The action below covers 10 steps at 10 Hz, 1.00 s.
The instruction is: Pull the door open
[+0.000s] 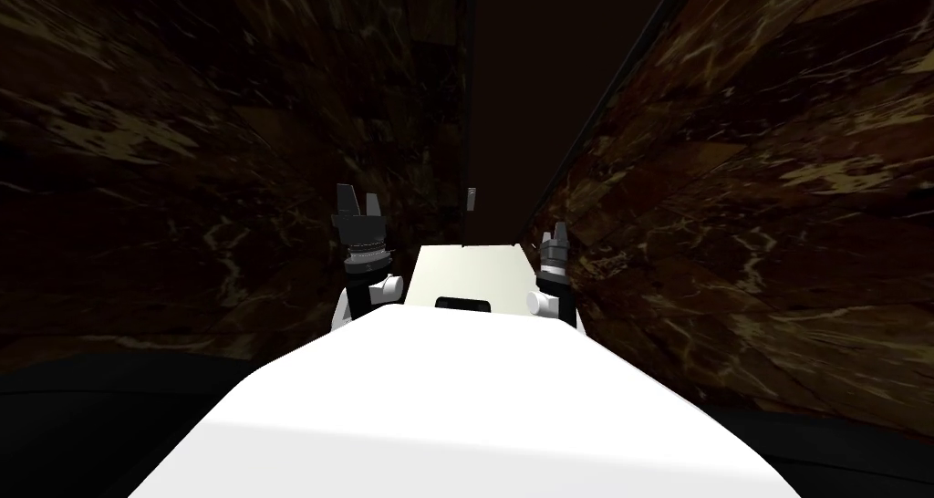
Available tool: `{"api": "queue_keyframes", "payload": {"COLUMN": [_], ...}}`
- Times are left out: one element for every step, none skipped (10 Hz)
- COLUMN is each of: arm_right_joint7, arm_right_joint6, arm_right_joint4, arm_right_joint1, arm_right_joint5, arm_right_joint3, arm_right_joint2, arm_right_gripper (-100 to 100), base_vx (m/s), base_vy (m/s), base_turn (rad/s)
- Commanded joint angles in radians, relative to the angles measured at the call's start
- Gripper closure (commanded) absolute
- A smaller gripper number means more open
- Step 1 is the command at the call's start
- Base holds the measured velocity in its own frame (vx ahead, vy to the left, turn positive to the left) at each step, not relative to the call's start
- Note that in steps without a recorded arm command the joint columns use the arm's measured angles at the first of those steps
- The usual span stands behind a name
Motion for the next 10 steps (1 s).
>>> {"api": "queue_keyframes", "payload": {"arm_right_joint7": [0.050, 0.080, 0.109, 0.138, 0.168, 0.197, 0.226, 0.234, 0.266, 0.296], "arm_right_joint6": [0.002, 0.003, 0.004, 0.005, 0.006, 0.007, 0.008, 0.008, 0.009, 0.010], "arm_right_joint4": [0.018, 0.030, 0.041, 0.052, 0.063, 0.075, 0.087, 0.087, 0.099, 0.111], "arm_right_joint1": [-0.005, -0.007, -0.009, -0.011, -0.013, -0.015, -0.017, -0.017, -0.019, -0.021], "arm_right_joint5": [-0.008, -0.014, -0.019, -0.024, -0.030, -0.035, -0.041, -0.041, -0.047, -0.053], "arm_right_joint3": [0.003, 0.005, 0.007, 0.009, 0.011, 0.013, 0.016, 0.016, 0.018, 0.020], "arm_right_joint2": [-0.006, -0.010, -0.014, -0.018, -0.022, -0.026, -0.029, -0.029, -0.033, -0.037], "arm_right_gripper": [-100, -100, -100, -100, -100, -100, -100, -100, -100, -100], "base_vx": [0.098, 0.108, 0.101, 0.099, 0.106, 0.110, 0.103, 0.066, 0.054, 0.083], "base_vy": [0.050, 0.055, 0.048, 0.034, 0.037, 0.035, 0.024, 0.028, 0.037, 0.034], "base_turn": [0.043, 0.052, 0.055, 0.049, 0.047, 0.060, 0.061, 0.018, 0.031, 0.052]}}
